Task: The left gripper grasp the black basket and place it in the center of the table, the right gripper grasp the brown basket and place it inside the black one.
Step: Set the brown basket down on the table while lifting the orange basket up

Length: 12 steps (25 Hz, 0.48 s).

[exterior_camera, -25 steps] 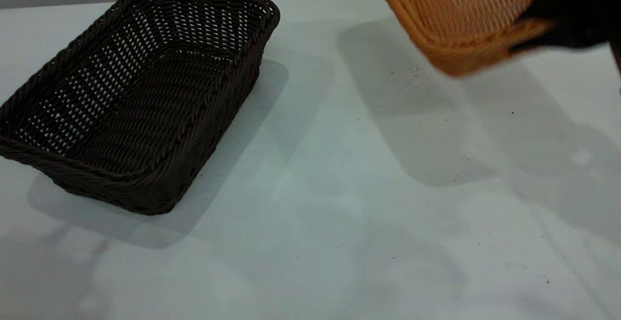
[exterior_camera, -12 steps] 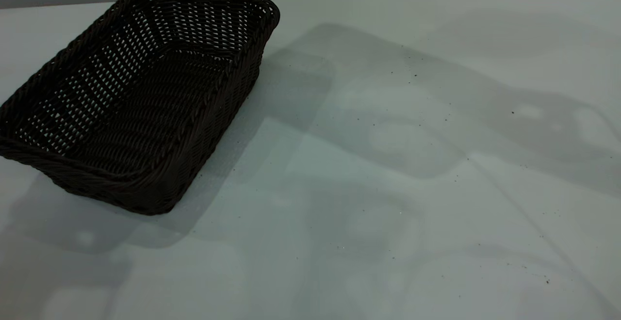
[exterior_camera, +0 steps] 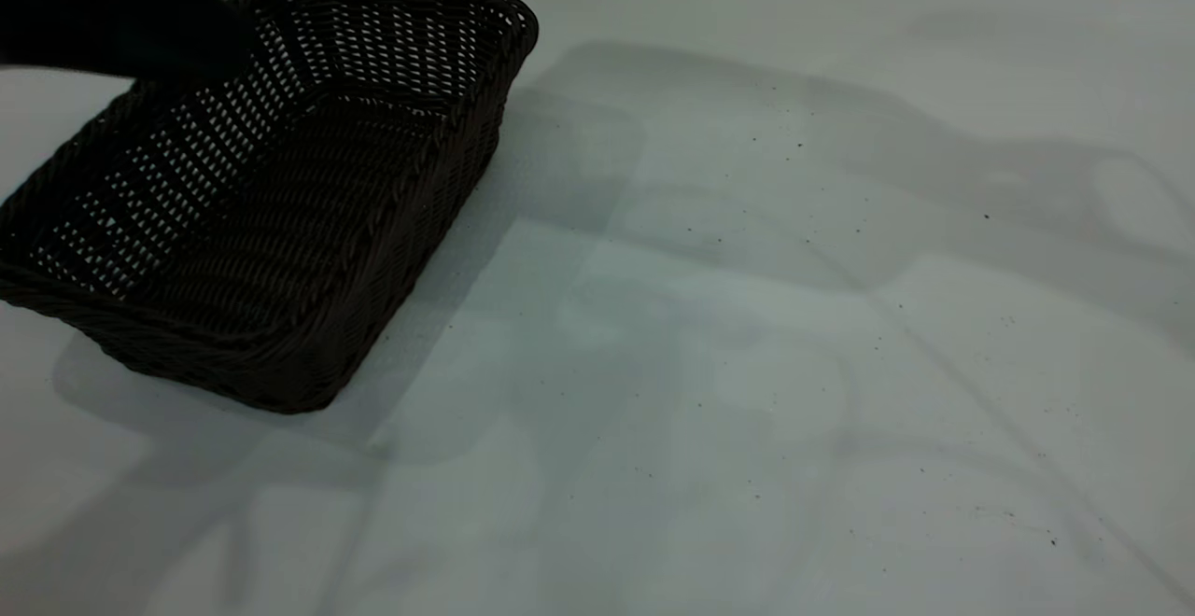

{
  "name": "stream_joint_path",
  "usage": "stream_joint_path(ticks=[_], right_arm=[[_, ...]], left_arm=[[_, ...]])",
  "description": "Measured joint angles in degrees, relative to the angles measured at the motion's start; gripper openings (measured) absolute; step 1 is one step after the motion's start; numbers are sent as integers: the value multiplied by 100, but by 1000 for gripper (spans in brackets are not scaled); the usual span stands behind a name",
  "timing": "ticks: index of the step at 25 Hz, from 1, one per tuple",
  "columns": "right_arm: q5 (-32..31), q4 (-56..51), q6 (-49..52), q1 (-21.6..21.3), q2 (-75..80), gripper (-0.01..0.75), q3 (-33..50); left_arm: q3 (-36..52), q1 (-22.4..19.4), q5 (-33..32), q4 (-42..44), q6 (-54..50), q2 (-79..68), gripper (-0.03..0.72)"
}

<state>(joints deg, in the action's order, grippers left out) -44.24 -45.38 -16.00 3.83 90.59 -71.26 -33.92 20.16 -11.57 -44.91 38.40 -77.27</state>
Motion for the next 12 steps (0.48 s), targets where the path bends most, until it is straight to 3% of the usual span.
stream_joint_path(ticks=[7,12], right_arm=[[37,79,-52,0,6,104,-64],[50,79,-155,0,6,104,-64]], left_arm=[[-242,1232,1616,-354,-335,-1308,396],[-536,1454,2300,-543,-245,-2044,396]])
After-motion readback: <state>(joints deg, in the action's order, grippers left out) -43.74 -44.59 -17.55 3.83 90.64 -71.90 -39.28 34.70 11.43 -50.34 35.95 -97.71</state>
